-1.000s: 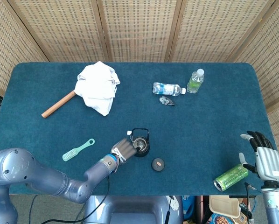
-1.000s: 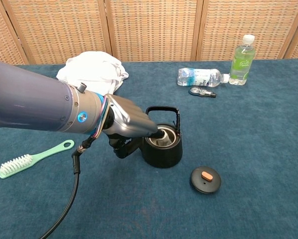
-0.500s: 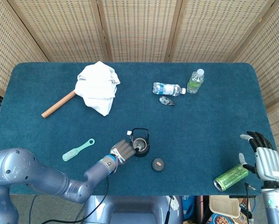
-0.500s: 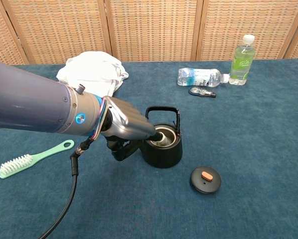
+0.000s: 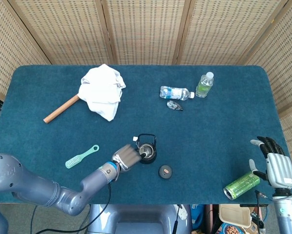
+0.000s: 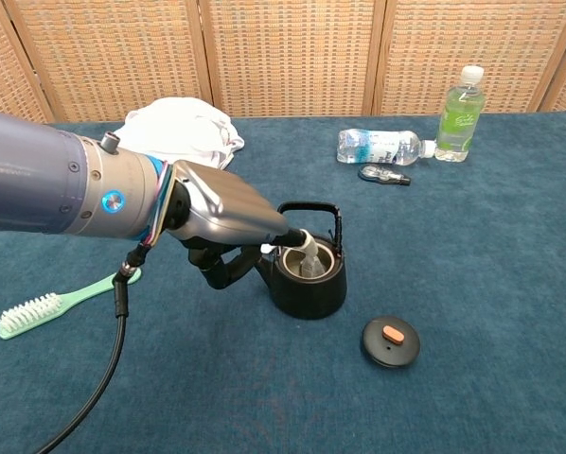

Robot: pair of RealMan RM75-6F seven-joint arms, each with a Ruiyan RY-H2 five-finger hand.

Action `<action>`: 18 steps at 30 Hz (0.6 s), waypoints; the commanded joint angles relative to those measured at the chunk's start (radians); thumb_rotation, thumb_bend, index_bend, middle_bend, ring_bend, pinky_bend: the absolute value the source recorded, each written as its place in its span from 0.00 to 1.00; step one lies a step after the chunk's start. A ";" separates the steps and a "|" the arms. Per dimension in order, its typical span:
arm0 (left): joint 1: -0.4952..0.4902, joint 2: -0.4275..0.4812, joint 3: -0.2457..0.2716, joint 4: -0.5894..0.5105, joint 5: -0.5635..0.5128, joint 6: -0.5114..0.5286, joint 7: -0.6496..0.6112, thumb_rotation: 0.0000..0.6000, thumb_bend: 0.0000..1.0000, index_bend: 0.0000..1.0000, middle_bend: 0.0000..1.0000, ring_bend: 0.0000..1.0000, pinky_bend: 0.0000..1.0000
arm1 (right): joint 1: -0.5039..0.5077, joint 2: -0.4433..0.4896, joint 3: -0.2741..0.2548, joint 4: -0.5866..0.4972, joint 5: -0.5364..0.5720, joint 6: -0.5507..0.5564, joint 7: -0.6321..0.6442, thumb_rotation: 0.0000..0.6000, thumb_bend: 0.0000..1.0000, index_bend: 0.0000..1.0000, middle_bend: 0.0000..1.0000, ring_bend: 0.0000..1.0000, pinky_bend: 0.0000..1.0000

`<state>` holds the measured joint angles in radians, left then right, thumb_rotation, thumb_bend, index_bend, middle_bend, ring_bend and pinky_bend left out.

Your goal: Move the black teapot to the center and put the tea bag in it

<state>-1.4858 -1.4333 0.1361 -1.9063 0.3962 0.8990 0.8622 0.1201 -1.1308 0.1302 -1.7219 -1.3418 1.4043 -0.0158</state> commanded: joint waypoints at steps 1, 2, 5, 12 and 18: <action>0.006 0.004 0.001 0.002 0.006 0.004 -0.006 1.00 1.00 0.00 0.77 0.76 0.74 | 0.001 0.001 0.001 -0.001 0.001 -0.001 -0.001 1.00 0.58 0.27 0.23 0.13 0.21; 0.010 0.004 -0.001 0.004 0.012 0.007 -0.010 1.00 1.00 0.00 0.77 0.76 0.74 | 0.001 0.001 0.001 -0.002 0.001 -0.001 -0.002 1.00 0.58 0.27 0.23 0.13 0.21; 0.012 0.002 0.000 0.013 0.008 0.003 -0.011 1.00 1.00 0.00 0.77 0.76 0.74 | 0.002 0.001 0.001 -0.002 0.003 -0.003 -0.003 1.00 0.58 0.27 0.23 0.13 0.21; -0.002 -0.023 -0.002 0.046 -0.032 -0.018 0.002 1.00 1.00 0.00 0.77 0.76 0.74 | 0.001 0.000 0.001 0.000 0.007 -0.005 0.000 1.00 0.58 0.27 0.23 0.13 0.21; -0.016 -0.052 -0.001 0.069 -0.064 -0.027 0.019 1.00 1.00 0.00 0.77 0.76 0.74 | -0.003 0.000 0.000 0.003 0.007 0.000 0.002 1.00 0.58 0.27 0.23 0.13 0.21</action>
<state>-1.4998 -1.4820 0.1341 -1.8404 0.3348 0.8737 0.8783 0.1173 -1.1311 0.1298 -1.7188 -1.3349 1.4042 -0.0138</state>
